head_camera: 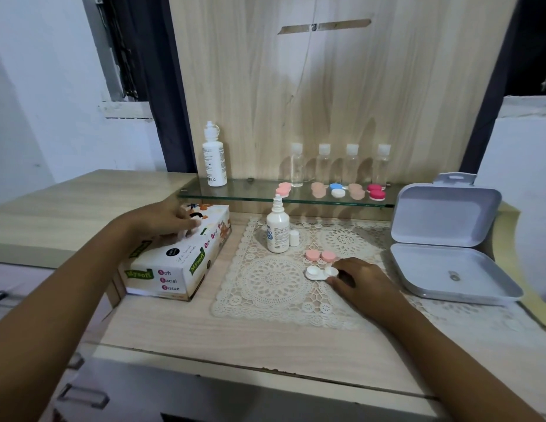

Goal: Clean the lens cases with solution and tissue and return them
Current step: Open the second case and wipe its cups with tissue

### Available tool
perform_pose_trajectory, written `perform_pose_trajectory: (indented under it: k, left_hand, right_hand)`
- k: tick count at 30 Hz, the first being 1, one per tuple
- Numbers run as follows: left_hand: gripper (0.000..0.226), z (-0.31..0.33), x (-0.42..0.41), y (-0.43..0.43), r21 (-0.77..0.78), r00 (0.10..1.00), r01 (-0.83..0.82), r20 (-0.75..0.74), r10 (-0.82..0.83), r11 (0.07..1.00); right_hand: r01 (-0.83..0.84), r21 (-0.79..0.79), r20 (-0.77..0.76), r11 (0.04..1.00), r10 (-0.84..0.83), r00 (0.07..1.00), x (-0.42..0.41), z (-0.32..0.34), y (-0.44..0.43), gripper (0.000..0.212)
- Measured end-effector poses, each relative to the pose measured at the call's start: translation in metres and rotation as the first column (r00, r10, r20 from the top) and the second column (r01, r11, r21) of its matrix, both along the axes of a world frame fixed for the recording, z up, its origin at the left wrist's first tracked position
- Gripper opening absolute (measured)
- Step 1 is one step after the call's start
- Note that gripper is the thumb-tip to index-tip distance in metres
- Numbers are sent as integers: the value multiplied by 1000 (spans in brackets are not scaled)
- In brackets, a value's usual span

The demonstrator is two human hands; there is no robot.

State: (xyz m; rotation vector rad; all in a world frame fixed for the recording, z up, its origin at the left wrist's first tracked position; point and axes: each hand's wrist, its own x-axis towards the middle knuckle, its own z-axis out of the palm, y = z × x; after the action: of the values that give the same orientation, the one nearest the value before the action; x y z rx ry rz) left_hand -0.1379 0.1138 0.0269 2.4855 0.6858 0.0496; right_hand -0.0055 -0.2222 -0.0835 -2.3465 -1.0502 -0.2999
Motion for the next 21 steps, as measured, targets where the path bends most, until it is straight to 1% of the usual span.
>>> perform_pose_trajectory:
  k: [2,3,4,6,9,11,13,15,16,18,19,20,21]
  left_hand:
    - [14,4,-2,-1,134,995,36,-100,-23,990]
    - [10,5,-2,-1,170,996,26,-92,-10,985]
    - [12,6,-2,-1,178,999,2,-36,4,984]
    - [18,5,1,-1,142,987,-91,143,71,986]
    - [20,11,8,0,168,910,-253,376,176,953]
    - [29,15,13,5,150,873,-296,442,204,943]
    - [30,14,16,5,169,875,-295,444,194,940]
    - [30,10,16,0,226,912,-253,379,154,941]
    - [36,7,15,-2,255,944,-213,302,131,943]
    - [52,3,12,-3,332,992,-123,38,116,935]
    - [57,1,9,-2,378,987,-82,-98,128,922]
    - [58,0,7,-1,421,968,-48,-203,146,906]
    - [55,-2,7,1,457,952,-21,-262,157,889]
  right_hand:
    - [-3,-2,4,1000,3,1000,0,0,0,29]
    - [-4,-3,5,1000,4,1000,1,-1,0,30]
    - [-3,-4,5,1000,3,1000,1,-1,0,30]
    - [-5,-4,5,1000,5,1000,2,-2,0,30]
    - [-2,-11,6,1000,3,1000,2,-2,0,30]
    - [-2,-15,11,1000,2,1000,2,-2,0,31]
    - [-3,-17,14,1000,4,1000,3,-2,0,31]
    - [-6,-11,12,1000,7,1000,3,-2,0,30]
    - [-6,-12,11,1000,6,1000,2,-2,0,30]
    - [-6,-13,15,1000,6,1000,2,-2,0,29]
    - [-7,-11,17,1000,8,1000,2,-2,0,29]
    - [-8,-9,19,1000,9,1000,2,-2,0,29]
    - [-9,-9,19,1000,9,1000,2,-2,0,29]
